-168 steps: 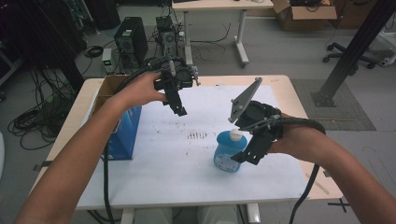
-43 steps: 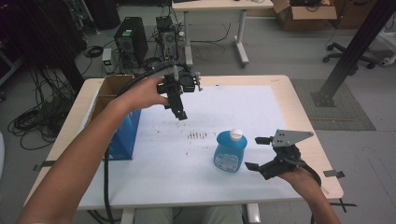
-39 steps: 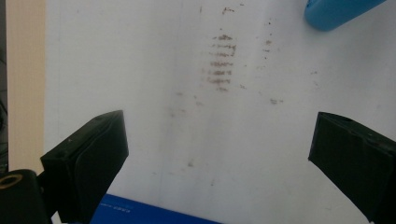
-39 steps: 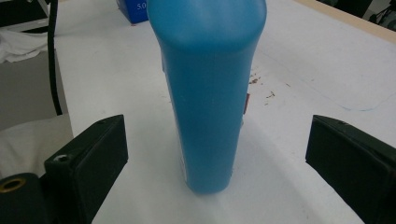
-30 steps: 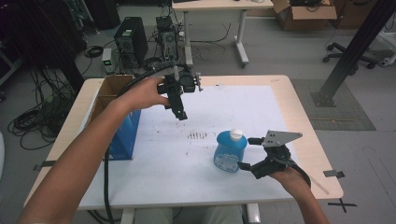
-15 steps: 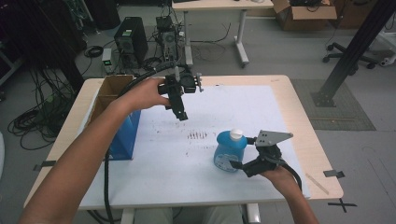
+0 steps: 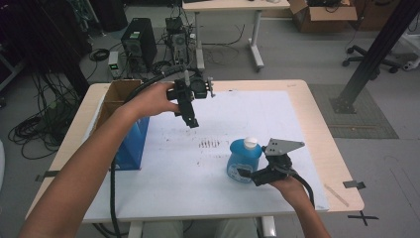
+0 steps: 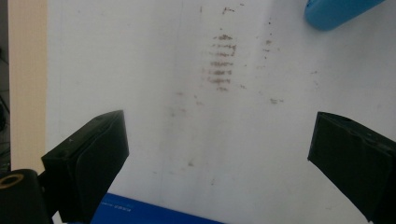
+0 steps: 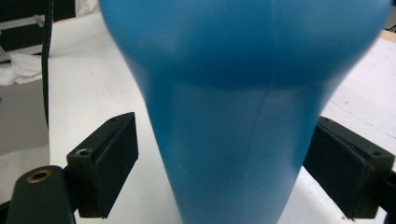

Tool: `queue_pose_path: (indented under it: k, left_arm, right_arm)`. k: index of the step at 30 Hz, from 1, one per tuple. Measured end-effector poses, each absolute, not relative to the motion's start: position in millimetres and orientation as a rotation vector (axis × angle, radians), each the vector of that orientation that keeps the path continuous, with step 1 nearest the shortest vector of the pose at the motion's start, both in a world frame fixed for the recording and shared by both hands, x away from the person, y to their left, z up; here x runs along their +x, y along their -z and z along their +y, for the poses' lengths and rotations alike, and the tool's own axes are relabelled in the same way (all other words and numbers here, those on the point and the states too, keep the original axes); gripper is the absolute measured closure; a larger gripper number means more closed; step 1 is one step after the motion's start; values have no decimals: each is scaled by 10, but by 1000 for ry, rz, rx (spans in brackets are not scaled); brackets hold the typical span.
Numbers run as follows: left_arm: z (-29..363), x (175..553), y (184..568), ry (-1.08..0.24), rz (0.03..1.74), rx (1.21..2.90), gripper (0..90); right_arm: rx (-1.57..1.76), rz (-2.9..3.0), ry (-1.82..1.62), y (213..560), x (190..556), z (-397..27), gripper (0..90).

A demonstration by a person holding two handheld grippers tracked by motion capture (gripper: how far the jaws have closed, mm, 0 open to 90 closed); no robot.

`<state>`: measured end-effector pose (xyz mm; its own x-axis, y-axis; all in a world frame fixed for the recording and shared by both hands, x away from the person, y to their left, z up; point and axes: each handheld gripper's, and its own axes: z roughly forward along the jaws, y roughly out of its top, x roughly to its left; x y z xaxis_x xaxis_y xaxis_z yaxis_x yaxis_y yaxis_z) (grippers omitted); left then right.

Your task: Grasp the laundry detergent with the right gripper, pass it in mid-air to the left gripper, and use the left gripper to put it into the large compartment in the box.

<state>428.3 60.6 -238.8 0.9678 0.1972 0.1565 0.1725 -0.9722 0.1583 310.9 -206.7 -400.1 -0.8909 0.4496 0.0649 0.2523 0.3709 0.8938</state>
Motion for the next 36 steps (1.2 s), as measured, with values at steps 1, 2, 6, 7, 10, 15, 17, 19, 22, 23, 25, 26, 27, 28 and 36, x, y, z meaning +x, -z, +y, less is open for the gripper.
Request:
queue_pose_path:
  k: [1, 2, 6, 7, 10, 15, 17, 19, 22, 23, 25, 26, 27, 28, 36]
  left_arm:
    - [606, 4285, 2388, -258, 282, 2974, 53]
    - [607, 4287, 2389, -258, 282, 2974, 52]
    - [599, 4286, 2394, -255, 278, 2977, 52]
    - [597, 4285, 2393, -256, 278, 2976, 53]
    - [594, 4288, 2395, -256, 278, 2976, 52]
    - [591, 4290, 2399, -253, 277, 2976, 52]
    - [591, 4290, 2399, -253, 277, 2976, 53]
    - [591, 4291, 2399, -253, 275, 2977, 53]
    - [592, 4291, 2400, -253, 274, 2977, 52]
    - [593, 4291, 2399, -254, 275, 2978, 53]
    - [594, 4291, 2399, -254, 278, 2976, 53]
    - [594, 4290, 2398, -254, 277, 2977, 52]
    - [594, 4289, 2397, -255, 275, 2978, 53]
    - [594, 4288, 2397, -255, 275, 2978, 53]
    - [590, 4288, 2399, -254, 275, 2978, 54]
  right_arm:
    - [634, 2436, -1541, 4003, 3111, -2067, 143]
    - [634, 2432, -1544, 4005, 3111, -2067, 153]
    - [637, 2421, -1559, 4003, 3117, -2079, 196]
    - [636, 2420, -1566, 4005, 3120, -2083, 202]
    - [641, 2419, -1571, 4013, 3121, -2091, 224]
    - [626, 2418, -1587, 4024, 3112, -2104, 291]
    - [621, 2419, -1587, 4029, 3111, -2107, 294]
    - [619, 2420, -1585, 4032, 3113, -2109, 306]
    - [615, 2416, -1594, 4031, 3116, -2113, 333]
    - [612, 2415, -1597, 4029, 3117, -2114, 341]
    - [607, 2412, -1603, 4023, 3119, -2113, 359]
    - [597, 2412, -1603, 4019, 3119, -2112, 376]
    - [592, 2411, -1600, 4016, 3115, -2108, 395]
    - [585, 2409, -1592, 4012, 3111, -2104, 400]
    - [573, 2399, -1585, 4014, 3104, -2108, 430]
